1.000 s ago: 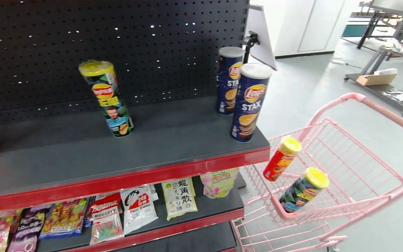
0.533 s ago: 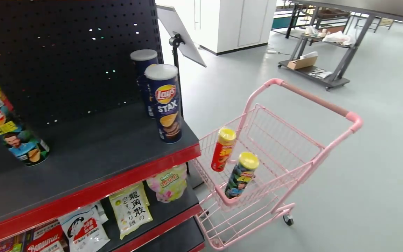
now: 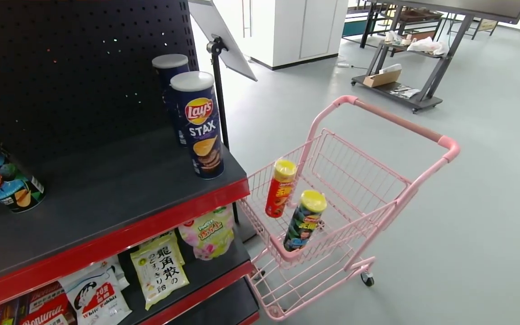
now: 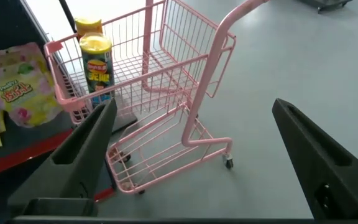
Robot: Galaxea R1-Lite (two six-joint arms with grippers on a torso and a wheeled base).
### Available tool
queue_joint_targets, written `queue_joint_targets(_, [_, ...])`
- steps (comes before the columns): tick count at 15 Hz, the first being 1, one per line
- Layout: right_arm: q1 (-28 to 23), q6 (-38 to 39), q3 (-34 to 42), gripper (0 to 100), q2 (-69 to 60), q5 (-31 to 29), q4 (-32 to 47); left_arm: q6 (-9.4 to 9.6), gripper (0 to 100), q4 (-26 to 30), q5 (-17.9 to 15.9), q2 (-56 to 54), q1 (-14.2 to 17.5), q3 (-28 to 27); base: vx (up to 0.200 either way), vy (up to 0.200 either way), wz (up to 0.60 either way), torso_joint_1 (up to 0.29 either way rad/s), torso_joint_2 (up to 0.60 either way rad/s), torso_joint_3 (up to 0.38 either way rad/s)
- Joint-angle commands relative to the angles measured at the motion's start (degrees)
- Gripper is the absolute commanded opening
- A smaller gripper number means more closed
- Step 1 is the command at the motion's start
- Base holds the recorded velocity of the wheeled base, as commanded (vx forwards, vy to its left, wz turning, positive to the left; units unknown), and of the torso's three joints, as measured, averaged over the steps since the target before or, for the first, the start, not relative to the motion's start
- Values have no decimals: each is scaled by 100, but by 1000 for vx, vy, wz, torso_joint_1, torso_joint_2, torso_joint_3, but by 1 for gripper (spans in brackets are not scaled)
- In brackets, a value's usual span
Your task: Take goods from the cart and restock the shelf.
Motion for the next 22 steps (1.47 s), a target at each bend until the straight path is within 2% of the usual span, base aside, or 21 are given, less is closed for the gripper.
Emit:
queue_joint_targets(1, [6,-3,0,100,0,2,-3,-2,100,0,-2,7,5,1,0,0,0,-134,369,232])
queue_joint_targets(7, [6,-3,0,100,0,2,-3,-2,100,0,-2,7,5,-8,0,0,0,-153,406,260])
queue_joint_targets(16, [6,-3,0,100,0,2,-3,-2,100,0,-2,7,5,1,0,0,0,-165,534,369])
queue_joint_targets(22, [14,-47,-9,100,26,37,6,-2,100,0,-2,7,5,-8,0,0,0,-75,349,274])
